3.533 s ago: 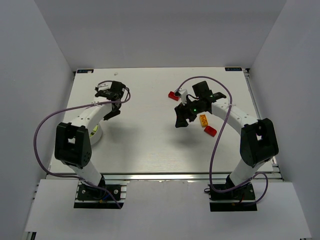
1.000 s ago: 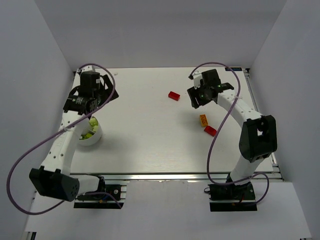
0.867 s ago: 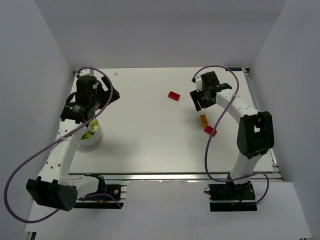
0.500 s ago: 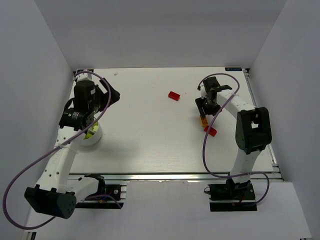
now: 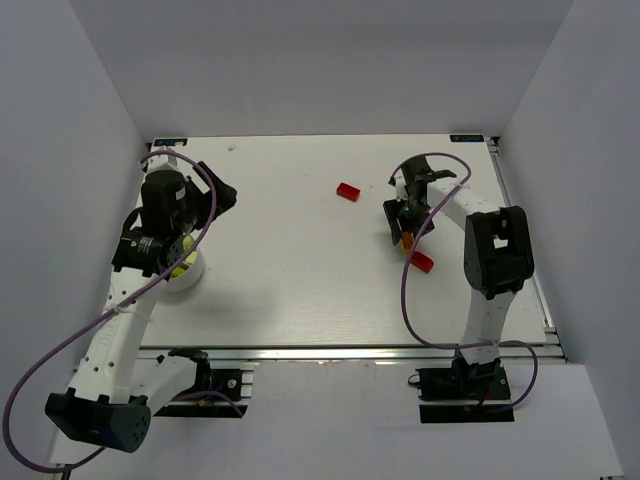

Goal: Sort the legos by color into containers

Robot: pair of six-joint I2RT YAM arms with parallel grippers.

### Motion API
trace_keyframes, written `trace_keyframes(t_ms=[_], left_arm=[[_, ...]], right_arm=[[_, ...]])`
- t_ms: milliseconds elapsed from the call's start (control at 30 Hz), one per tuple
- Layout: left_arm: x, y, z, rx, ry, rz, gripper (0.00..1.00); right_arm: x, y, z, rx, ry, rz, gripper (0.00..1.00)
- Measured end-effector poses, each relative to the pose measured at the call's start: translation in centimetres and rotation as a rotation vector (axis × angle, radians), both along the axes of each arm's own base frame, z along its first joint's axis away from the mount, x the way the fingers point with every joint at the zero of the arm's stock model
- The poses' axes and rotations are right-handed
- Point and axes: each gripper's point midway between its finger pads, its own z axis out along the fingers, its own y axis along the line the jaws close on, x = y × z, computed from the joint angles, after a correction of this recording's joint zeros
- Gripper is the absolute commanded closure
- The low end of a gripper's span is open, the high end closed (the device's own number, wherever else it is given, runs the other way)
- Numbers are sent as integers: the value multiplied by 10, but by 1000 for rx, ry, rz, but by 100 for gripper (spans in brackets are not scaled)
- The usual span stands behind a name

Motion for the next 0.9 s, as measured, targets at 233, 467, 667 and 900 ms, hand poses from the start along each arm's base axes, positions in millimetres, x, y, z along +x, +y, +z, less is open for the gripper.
trace_keyframes(t_ms=[233,467,667,900], left_arm=[[-1,2,-2,6,9,8,2],[-1,3,0,6,3,12,2],[2,2,16,-3,-42,10,2],[0,2,55,-22,-147,11,2]], right_arm=[[10,-7,-13,-54,8,-20,38],[25,0,-12,-36,-8,-14,95],[48,24,18,63,-84,68,100],[67,120,106,387,-327,438,100]])
